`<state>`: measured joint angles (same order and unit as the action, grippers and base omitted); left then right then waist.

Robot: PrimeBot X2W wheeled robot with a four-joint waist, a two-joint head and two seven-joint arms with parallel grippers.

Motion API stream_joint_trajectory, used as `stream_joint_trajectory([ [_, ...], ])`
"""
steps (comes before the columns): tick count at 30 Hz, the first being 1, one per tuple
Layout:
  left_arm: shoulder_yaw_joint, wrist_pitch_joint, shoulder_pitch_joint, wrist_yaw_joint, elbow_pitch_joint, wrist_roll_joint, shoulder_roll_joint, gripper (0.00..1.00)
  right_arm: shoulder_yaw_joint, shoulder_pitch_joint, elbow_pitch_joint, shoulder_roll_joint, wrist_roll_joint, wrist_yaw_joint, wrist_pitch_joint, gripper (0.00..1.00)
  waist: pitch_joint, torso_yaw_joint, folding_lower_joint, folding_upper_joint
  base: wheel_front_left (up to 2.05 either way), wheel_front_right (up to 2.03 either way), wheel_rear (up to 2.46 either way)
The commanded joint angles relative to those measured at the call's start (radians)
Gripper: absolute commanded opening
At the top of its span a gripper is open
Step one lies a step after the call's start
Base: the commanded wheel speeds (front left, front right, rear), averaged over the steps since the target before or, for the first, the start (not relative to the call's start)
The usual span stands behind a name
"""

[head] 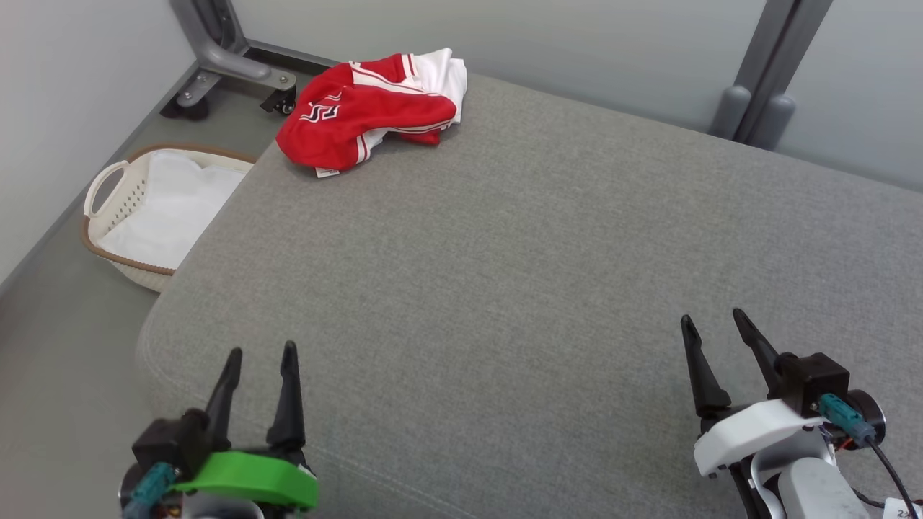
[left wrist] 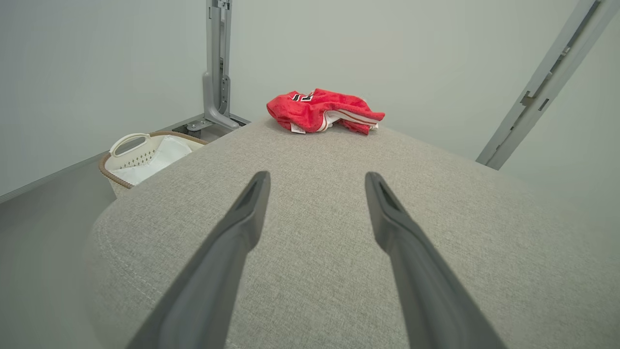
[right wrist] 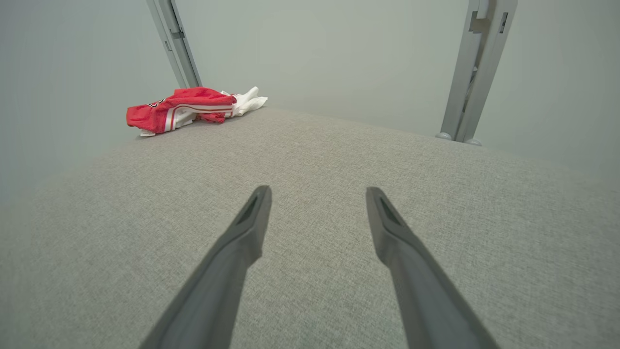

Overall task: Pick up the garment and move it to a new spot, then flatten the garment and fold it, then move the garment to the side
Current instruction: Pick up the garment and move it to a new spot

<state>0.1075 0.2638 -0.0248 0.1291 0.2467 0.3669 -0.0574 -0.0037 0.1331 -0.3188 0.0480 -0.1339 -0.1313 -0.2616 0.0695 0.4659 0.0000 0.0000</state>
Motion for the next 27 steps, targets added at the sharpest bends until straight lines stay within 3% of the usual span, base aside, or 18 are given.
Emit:
stream_joint_trajectory([
  [1, -0.009, 0.001, -0.045, 0.003, -0.015, -0.003, -0.020, 1.00, -0.004, 0.014, 0.007, 0.005, 0.014, 0.001, -0.005, 1.00, 0.018, -0.013, 0.0000, 0.0000, 0.00, 0.00, 0.00],
  [6, -0.035, 0.001, -0.171, 0.003, -0.049, -0.008, -0.100, 1.00, -0.006, 0.058, 0.026, 0.005, 0.051, 0.001, -0.005, 1.00, 0.064, -0.048, 0.0000, 0.0000, 0.00, 0.00, 0.00],
  [13, -0.091, -0.072, -0.465, 0.003, -0.049, 0.037, -0.257, 1.00, -0.002, 0.138, 0.056, 0.005, 0.111, 0.001, 0.010, 1.00, 0.155, -0.127, 0.0000, 0.0000, 0.00, 0.00, 0.00],
  [19, -0.078, -0.157, -0.706, 0.003, 0.079, 0.104, -0.363, 1.00, 0.017, 0.188, 0.108, 0.005, 0.158, 0.001, 0.048, 1.00, 0.250, -0.201, 0.0000, 0.0000, 0.00, 0.00, 0.00],
  [27, 0.021, -0.265, -0.874, 0.003, 0.312, 0.190, -0.427, 1.00, 0.029, 0.223, 0.210, 0.004, 0.212, 0.001, 0.102, 1.00, 0.383, -0.274, 0.0000, 0.0000, 0.00, 0.00, 0.00],
])
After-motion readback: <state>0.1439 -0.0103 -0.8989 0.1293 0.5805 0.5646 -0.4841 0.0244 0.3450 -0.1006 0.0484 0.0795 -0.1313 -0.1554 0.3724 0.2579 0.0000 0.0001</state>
